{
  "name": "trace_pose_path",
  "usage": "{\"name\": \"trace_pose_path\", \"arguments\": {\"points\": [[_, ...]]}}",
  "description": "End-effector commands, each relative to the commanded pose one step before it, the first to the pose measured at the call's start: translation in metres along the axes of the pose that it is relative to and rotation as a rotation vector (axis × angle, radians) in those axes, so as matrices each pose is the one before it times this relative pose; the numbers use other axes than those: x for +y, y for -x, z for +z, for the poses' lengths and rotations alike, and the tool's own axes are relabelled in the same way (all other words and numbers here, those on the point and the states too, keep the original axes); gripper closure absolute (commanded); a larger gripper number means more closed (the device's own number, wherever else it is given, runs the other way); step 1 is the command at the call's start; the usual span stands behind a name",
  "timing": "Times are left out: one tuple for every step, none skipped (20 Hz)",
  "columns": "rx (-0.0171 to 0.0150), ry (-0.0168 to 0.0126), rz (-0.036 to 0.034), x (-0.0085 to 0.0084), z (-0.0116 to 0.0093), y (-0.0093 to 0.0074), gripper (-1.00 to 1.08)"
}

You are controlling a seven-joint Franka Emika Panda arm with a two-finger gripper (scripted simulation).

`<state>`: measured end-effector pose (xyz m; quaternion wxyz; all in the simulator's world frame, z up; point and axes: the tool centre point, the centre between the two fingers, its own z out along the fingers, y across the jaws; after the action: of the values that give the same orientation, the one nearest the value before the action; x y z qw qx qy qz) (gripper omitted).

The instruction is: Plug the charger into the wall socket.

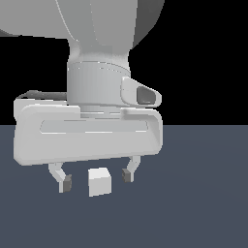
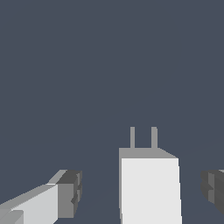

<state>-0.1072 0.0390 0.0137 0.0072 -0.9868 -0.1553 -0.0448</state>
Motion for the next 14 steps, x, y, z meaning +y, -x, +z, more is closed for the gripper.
{"name": "trace_pose_path", "arguments": {"points": [[0.00114,0.00037,-0.00005,0.00020,0.00221,-0.00025,-0.92],[0.00000,0.00000,0.00000,0.00000,0.00000,0.00000,1.08],[0.00000,0.00000,0.00000,0.00000,0.00000,0.00000,1.08],[0.00000,0.00000,0.00000,0.00000,0.00000,0.00000,1.08],[0.00000,0.00000,0.00000,0.00000,0.00000,0.00000,1.08],[0.00000,0.00000,0.00000,0.00000,0.00000,0.00000,1.08],[0.00000,0.00000,0.00000,0.00000,0.00000,0.00000,1.08],[0.00000,0.00000,0.00000,0.00000,0.00000,0.00000,1.08],[0.00000,0.00000,0.00000,0.00000,0.00000,0.00000,1.08],[0.00000,0.00000,0.00000,0.00000,0.00000,0.00000,1.08],[0.00000,0.00000,0.00000,0.00000,0.00000,0.00000,1.08],[0.00000,0.00000,0.00000,-0.00003,-0.00029,0.00015,1.08],[0.00000,0.00000,0.00000,-0.00006,-0.00013,-0.00024,1.08],[0.00000,0.00000,0.00000,-0.00019,-0.00038,-0.00072,1.08]]}}
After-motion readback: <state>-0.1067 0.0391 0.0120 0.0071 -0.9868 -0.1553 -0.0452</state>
